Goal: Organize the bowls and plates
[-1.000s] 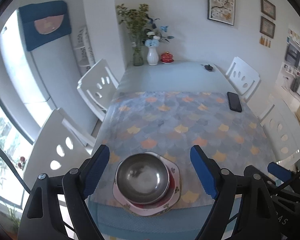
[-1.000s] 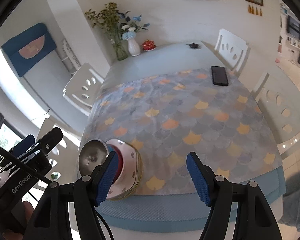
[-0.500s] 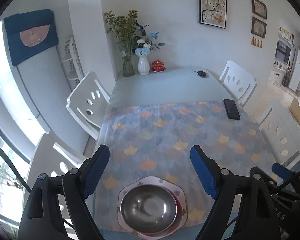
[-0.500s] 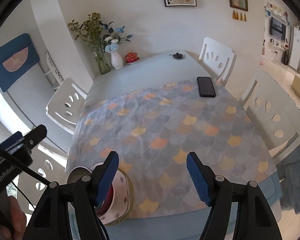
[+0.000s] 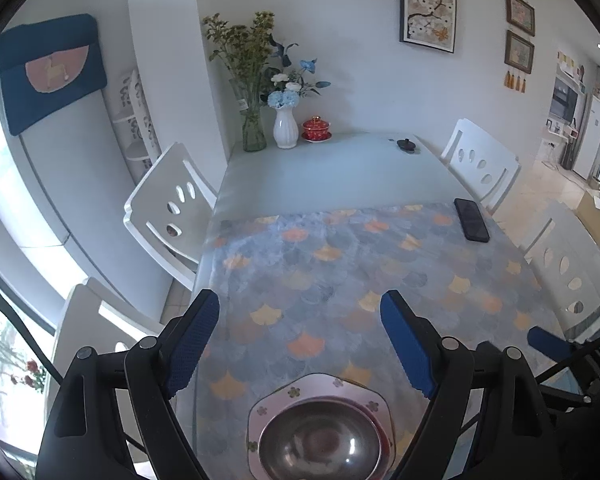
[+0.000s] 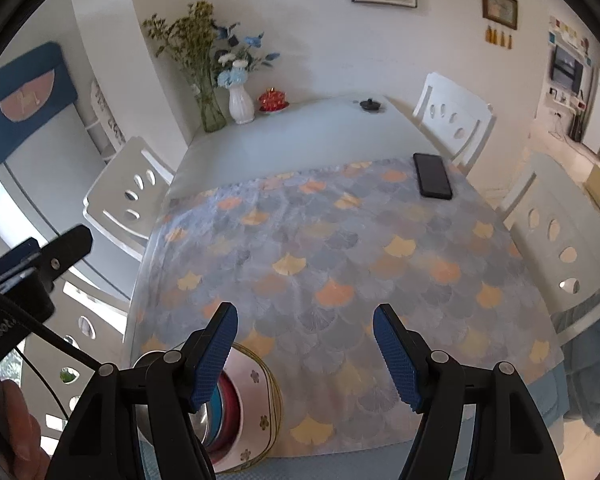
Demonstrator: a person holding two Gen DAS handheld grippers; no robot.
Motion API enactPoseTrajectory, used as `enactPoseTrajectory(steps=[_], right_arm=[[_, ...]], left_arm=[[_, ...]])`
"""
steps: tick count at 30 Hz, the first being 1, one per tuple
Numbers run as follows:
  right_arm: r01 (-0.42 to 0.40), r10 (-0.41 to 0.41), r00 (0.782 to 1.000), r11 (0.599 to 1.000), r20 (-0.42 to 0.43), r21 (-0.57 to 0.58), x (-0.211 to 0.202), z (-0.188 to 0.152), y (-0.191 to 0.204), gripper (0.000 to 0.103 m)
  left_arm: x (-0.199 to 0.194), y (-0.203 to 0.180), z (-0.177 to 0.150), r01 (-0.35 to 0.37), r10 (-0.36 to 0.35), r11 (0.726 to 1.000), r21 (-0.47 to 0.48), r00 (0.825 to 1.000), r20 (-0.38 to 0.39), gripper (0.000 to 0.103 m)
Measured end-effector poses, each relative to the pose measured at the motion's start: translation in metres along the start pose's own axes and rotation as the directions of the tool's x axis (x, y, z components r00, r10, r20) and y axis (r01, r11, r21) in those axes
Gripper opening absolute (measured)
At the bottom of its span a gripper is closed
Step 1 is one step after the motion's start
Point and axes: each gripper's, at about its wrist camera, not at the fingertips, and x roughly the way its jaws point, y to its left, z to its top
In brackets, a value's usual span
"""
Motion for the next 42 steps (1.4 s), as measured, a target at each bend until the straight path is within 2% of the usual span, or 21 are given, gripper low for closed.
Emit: enactPoseTrajectory(steps=[9,17,23,28,33,42], right_arm=[[0.025,-0.025,1.000,0.999,-0.011,-0.048,0.017,0.002,0.010,0.068],[0.028,-0.028,1.000,0.997,-0.008,-0.066,0.018,0.002,0.011,0.068],[0.050,-0.052,0.999,0.994,-0.015,-0.102,0.016,0.003,0.021,0.068],[0.045,-0.048,0.999,0.991,-0.025,-0.128,0.015,-0.001,0.029,0.068],[0.086,-0.092,0.995,0.982,-0.027,-0.168,0.015,-0.007,0.037,0.068],[0.077,-0.088,0.995,0.973,-0.040,-0.217,0.016,-0.016,0.052,0.068]], left_arm=[[0.020,0.003,0.000,0.005,-0.006,1.000,-0.023,0.999,-0.039,0.082],[0.021,0.002,-0.007,0.000,-0.001,1.000,-0.031,0.998,-0.057,0.082],[0.021,0.009,-0.021,-0.069,0.069,0.998,-0.011,0.995,-0.068,0.082],[0.015,0.013,-0.023,-0.078,0.076,0.996,-0.031,0.995,-0.064,0.082],[0.014,0.015,-0.025,-0.092,0.090,0.995,-0.025,0.994,-0.067,0.082],[0.013,0.024,-0.026,-0.097,0.093,0.994,-0.045,0.993,-0.075,0.082]])
